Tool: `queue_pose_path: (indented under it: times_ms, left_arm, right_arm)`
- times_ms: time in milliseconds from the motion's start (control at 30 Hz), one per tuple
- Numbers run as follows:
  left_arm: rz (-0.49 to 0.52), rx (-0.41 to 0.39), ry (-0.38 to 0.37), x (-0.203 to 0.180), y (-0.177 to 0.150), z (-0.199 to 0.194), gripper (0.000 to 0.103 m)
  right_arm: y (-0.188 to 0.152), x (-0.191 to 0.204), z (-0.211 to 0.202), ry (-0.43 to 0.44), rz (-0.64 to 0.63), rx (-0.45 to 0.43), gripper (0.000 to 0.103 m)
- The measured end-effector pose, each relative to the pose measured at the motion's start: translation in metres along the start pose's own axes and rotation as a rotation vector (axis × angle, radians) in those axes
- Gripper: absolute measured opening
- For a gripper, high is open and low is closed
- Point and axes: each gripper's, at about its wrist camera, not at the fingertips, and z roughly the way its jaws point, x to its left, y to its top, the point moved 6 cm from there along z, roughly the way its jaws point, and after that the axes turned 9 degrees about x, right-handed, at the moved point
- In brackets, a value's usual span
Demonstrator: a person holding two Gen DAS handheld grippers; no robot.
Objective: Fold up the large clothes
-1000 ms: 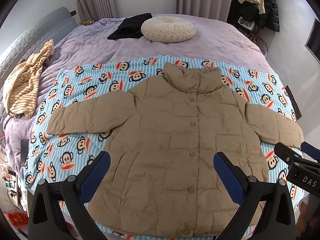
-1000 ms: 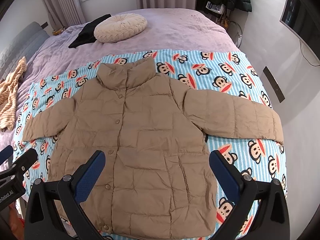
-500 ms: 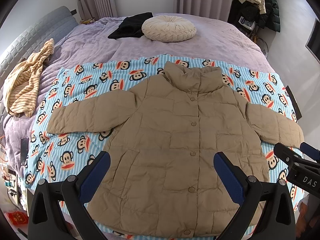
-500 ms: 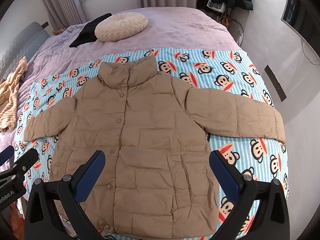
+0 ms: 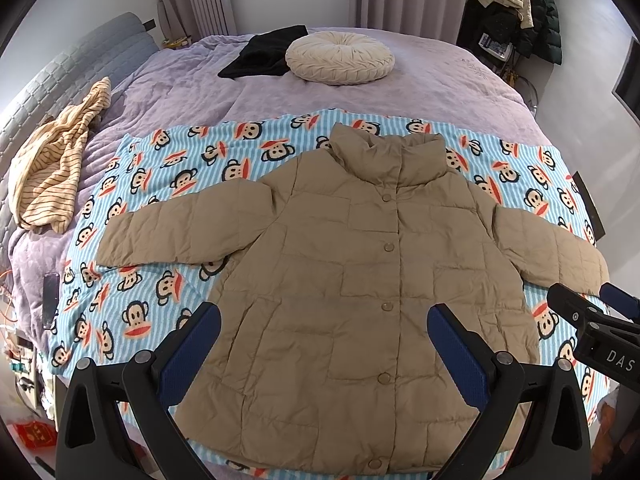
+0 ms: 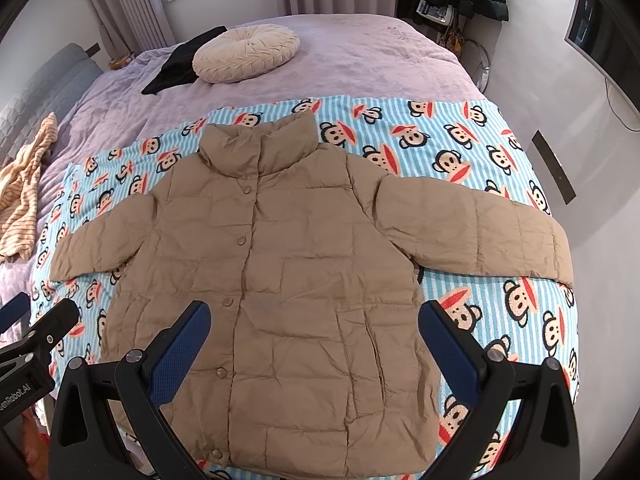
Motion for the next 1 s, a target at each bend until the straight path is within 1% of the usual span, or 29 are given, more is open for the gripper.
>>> queue_pose_path:
  times_ms: [100, 233, 267, 533, 767, 833, 1000]
  left_arm:
    - [-0.009, 0.003, -0.002, 0.004, -0.003, 0.0, 0.103]
    - [-0.02, 0.002, -0.002, 0.007, -0.003, -0.002, 0.103]
    - [-0.019, 0.001, -0.002, 0.008, -0.004, -0.003, 0.103]
    - [-0.014, 0.011, -0.016, 0.006, -0.002, 0.0, 0.103]
    - [0.003, 0.036, -0.055, 0.009, -0.003, 0.008, 0.103]
    - [0.0, 0.043, -0.071, 0.013, -0.002, 0.012, 0.103]
    - [-0.01, 0.058, -0.127, 0.027, 0.004, 0.027, 0.103]
  right_arm:
    - [0.001, -0.001, 0.0, 0.002, -0.002, 0.001, 0.103]
    - [-0.007, 0.011, -0.003, 0.002, -0.014, 0.004, 0.103]
    - [0.001, 0.012, -0.002, 0.003, -0.016, 0.006, 0.103]
    - [-0.003, 0.013, -0.002, 0.001, -0.007, 0.012, 0.103]
    - [-0.009, 0.013, 0.002, 0.006, 0.021, 0.038, 0.103]
    - [-0.005, 0.007, 0.003, 0.011, 0.027, 0.048, 0.103]
    - [-0.002, 0.005, 0.01, 0.052, 0.054, 0.081, 0.103]
